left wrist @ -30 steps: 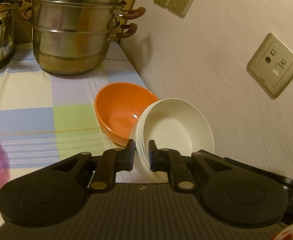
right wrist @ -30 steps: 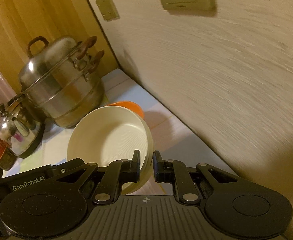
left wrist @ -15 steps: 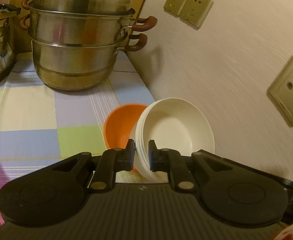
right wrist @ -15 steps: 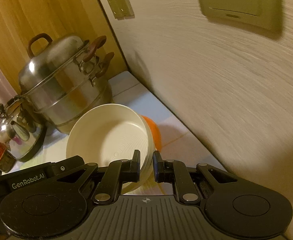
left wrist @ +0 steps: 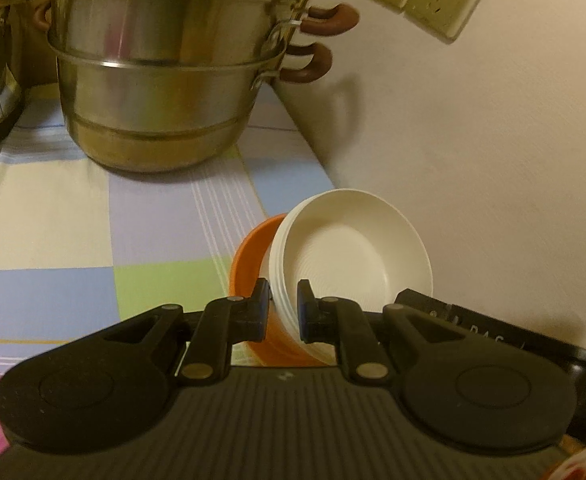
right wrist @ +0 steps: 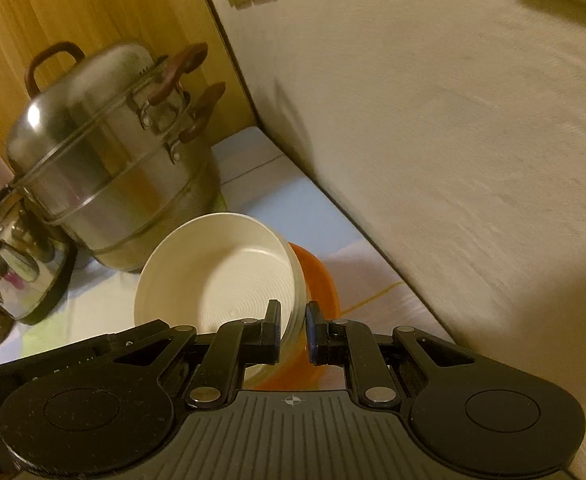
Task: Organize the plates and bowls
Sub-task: 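Lift the white bowls with both tools and carry them over the orange bowl, then lower the white bowls into the orange bowl with both tools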
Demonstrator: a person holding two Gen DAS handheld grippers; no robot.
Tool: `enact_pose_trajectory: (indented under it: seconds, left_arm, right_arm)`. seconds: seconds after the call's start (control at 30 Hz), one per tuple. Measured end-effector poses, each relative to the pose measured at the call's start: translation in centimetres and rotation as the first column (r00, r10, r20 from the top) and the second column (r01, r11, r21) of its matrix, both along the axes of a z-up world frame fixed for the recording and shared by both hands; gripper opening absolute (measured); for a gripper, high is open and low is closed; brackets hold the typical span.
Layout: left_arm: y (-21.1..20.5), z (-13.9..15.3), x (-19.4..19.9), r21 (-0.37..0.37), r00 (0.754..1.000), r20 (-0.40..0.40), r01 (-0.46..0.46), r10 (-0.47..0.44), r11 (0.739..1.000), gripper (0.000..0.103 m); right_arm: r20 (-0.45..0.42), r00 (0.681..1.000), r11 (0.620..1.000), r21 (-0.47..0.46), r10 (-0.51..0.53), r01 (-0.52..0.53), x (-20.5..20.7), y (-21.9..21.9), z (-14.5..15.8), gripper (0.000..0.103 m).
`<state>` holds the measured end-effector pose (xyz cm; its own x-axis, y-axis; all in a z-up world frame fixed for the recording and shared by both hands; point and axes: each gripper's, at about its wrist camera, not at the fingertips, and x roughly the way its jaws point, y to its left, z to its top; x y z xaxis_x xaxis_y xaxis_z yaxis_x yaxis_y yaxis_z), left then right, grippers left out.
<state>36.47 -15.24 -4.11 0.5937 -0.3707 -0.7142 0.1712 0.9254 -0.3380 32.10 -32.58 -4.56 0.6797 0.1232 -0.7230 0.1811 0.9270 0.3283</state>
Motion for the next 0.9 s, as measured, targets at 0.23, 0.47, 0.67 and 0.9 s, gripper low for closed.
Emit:
enact_pose_trajectory:
  seconds: [0.23,0.47,0.67,0.9]
  left_arm:
    - [-0.2,-1.4,0.9,0.024,1.000,-0.027,0.006,-0.005,1.000,0.012]
    - [-0.4,-1.8,1.2,0.036,0.999,-0.036,0.015,-0.014,0.999,0.012]
    - [-0.6,-2.0,1.4,0.047,0.999,-0.036,0.021,-0.019,0.999,0.012]
    - [-0.8,-2.0,1.4,0.051,0.999,-0.036,0.018,-0.016,0.999,0.013]
  right_arm:
    - [-0.036,0.999,1.000,-0.015,0.013,-0.014,1.2,0.3,-1.6,0.013]
    - [-0.056,0.998,1.000,-0.020,0.015,-0.016,1.5,0.2,-2.8,0.013]
    - [-0.053,0.999,0.999,-0.028,0.014,-0.015,1.8,0.3,-3.0,0.013]
    - [-0.048,0.999,1.000,-0.018,0.015,-0.016,1.7,0.1,-3.0,0.013]
